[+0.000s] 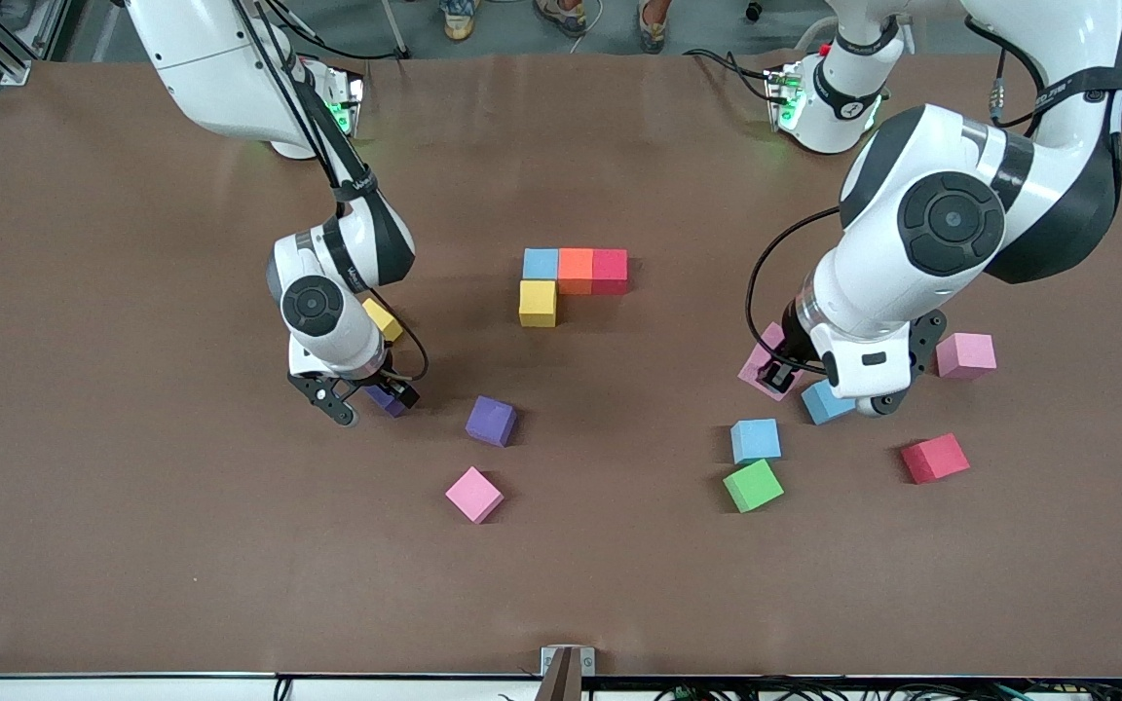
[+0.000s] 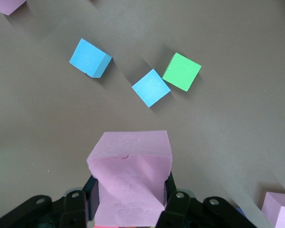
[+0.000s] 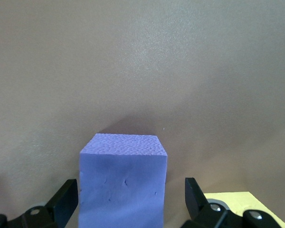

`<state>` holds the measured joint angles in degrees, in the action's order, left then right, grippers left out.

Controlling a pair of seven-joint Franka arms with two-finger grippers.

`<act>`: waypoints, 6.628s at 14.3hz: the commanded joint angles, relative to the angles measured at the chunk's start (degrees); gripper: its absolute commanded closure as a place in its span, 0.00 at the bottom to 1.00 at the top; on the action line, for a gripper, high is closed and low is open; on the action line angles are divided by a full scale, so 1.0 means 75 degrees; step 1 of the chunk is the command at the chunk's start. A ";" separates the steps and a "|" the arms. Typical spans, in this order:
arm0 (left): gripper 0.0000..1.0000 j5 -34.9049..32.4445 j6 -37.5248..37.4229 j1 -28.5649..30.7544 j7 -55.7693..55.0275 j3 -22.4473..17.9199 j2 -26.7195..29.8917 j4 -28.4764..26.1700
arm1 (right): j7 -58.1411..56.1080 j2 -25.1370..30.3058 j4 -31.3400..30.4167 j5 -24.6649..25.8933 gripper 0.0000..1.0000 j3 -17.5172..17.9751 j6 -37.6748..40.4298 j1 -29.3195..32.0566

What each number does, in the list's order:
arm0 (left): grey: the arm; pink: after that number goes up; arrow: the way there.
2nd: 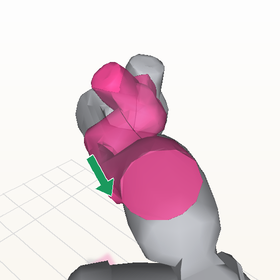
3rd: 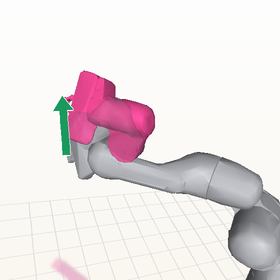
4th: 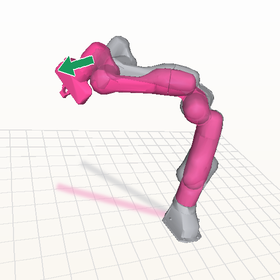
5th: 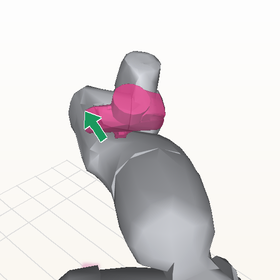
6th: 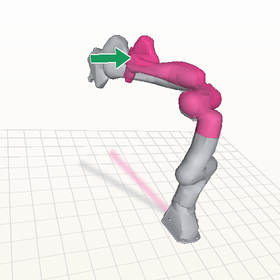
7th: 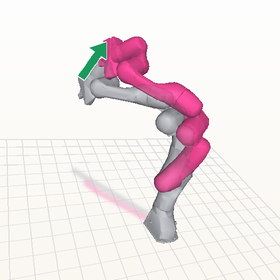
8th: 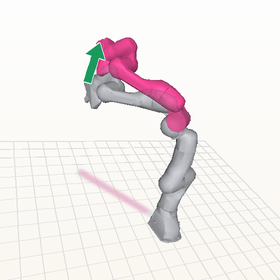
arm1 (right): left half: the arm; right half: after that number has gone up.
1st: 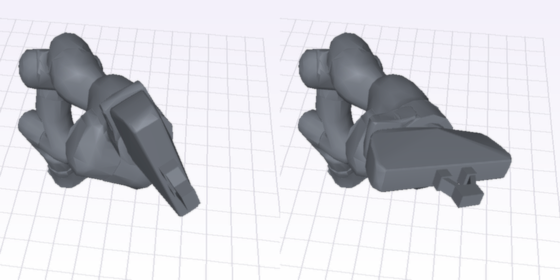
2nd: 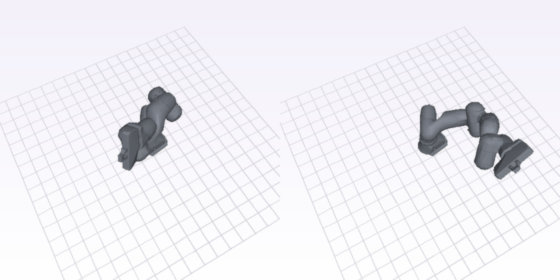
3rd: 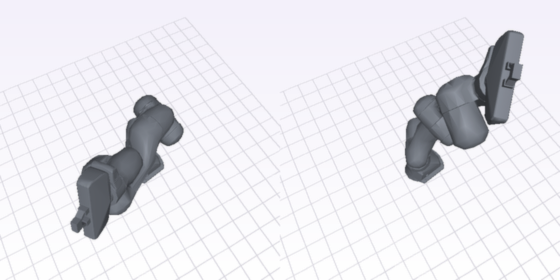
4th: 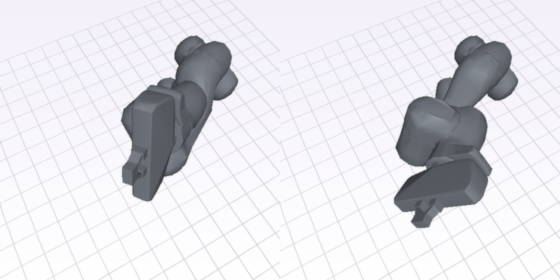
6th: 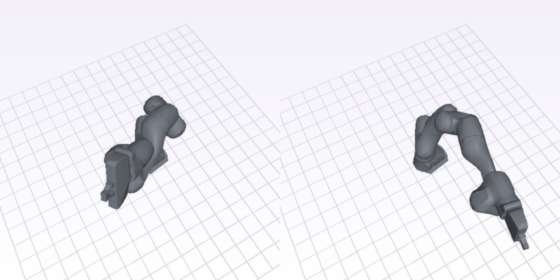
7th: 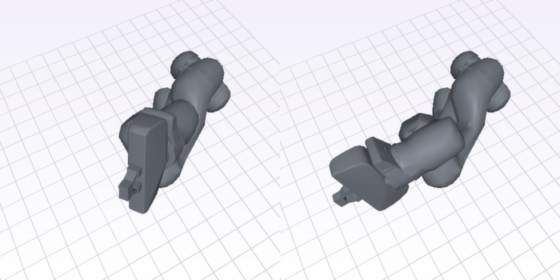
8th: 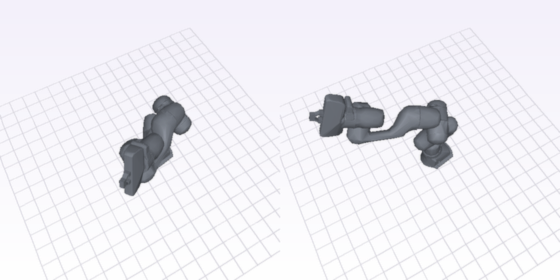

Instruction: Arrange 11 blocks into digit 3

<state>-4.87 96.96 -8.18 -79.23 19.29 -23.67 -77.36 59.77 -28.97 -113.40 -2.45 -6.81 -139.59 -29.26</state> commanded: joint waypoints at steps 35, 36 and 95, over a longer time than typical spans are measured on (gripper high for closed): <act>0.98 0.0063 0.0009 0.0271 0.0989 -0.0076 0.0086 0.0014 | -0.2885 -0.0753 0.2323 -0.0165 1.00 0.0193 0.1374 -0.1980; 0.98 0.0063 0.0009 0.0271 0.0989 -0.0076 0.0086 0.0014 | -0.2849 -0.0847 0.2323 -0.0177 1.00 0.0240 0.1350 -0.2004; 0.98 0.0075 -0.0003 0.0259 0.0989 -0.0041 0.0098 0.0014 | -0.1958 -0.1117 0.1984 -0.0517 0.99 0.0170 0.1081 -0.2860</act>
<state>-4.87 97.02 -6.29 -73.02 19.06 -23.66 -77.09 43.68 -38.40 -95.88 -6.67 -5.12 -131.58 -49.39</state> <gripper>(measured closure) 0.458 0.471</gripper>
